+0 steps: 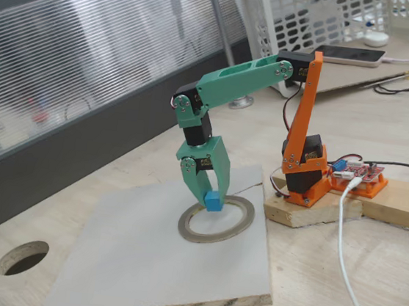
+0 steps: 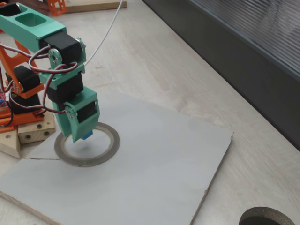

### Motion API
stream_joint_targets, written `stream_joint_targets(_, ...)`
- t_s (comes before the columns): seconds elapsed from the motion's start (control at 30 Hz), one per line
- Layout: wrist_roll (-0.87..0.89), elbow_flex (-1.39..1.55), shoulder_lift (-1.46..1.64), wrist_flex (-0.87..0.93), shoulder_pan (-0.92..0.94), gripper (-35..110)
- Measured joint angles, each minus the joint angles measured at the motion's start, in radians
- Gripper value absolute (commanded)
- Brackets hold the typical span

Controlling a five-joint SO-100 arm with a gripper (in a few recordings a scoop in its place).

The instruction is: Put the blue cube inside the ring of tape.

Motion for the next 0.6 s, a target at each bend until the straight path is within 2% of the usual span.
stream_joint_targets(0.23,0.008,0.000,0.000,0.000,0.003,47)
stream_joint_targets(0.6,0.008,0.000,0.000,0.000,0.003,48)
